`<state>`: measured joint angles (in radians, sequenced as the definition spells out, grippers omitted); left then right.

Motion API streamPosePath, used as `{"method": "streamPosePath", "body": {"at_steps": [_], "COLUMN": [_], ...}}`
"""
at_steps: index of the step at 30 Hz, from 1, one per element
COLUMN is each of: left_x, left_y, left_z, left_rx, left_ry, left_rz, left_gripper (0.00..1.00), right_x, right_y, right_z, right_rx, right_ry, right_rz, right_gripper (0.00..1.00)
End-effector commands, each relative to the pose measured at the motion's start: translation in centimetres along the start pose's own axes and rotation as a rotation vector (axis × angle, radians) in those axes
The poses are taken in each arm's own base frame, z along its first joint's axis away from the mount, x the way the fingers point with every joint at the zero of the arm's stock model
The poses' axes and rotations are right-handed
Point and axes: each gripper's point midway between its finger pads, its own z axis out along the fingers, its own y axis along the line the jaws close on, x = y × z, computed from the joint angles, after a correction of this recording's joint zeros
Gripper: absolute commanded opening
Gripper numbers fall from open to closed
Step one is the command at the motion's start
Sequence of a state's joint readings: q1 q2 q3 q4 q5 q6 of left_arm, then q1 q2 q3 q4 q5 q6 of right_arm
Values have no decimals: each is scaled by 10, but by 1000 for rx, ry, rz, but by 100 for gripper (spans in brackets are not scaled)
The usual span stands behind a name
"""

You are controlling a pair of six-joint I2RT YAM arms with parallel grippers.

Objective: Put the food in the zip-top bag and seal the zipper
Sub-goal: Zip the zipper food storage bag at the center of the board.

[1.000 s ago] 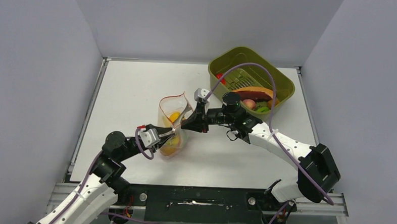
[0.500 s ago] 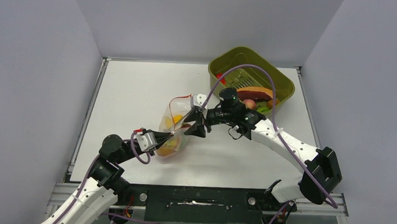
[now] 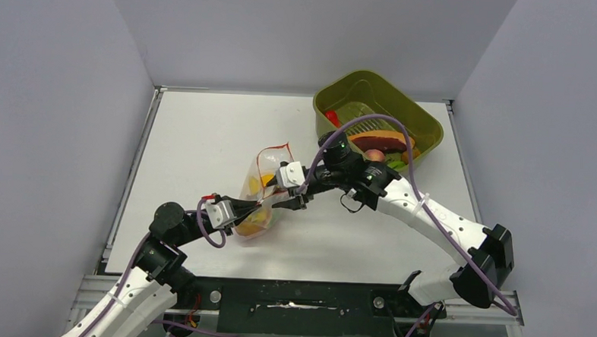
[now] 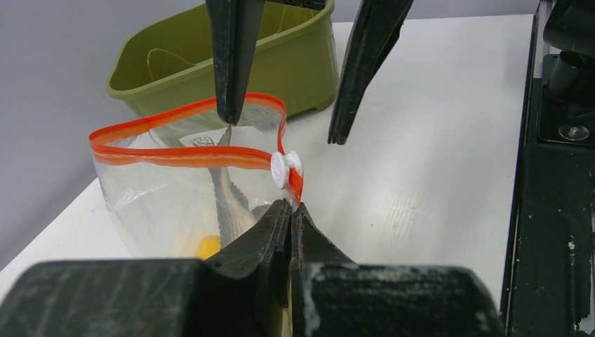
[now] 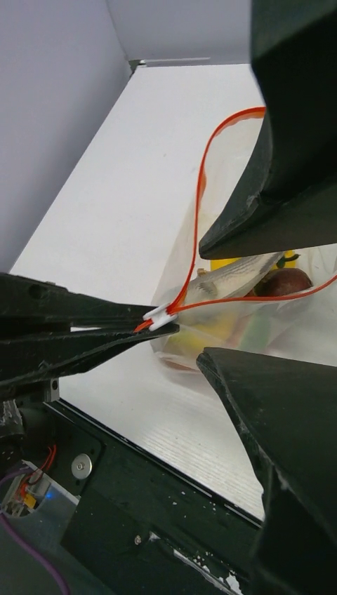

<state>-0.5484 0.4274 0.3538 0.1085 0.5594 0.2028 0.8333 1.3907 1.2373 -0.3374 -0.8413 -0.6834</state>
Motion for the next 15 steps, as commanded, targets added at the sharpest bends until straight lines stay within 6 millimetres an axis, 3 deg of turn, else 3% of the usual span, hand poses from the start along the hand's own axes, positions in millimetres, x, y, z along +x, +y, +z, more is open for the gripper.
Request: {"method": "streamPosePath", "body": {"at_steps": [1, 7, 15], "left_x": [-19, -17, -15], "left_y": [-2, -4, -4], "left_z": [1, 1, 1], "left_rx": [24, 34, 34], "left_ry": [-59, -53, -46], "left_rz": [29, 26, 32], "left_gripper": [0, 0, 0], "right_x": [-38, -39, -37], "right_y": [-6, -4, 0], "right_z": [0, 7, 16], "right_rx": [1, -20, -78], "right_ry": [-52, -55, -66], "right_rz": [-167, -193, -196], "right_gripper": [50, 50, 41]}}
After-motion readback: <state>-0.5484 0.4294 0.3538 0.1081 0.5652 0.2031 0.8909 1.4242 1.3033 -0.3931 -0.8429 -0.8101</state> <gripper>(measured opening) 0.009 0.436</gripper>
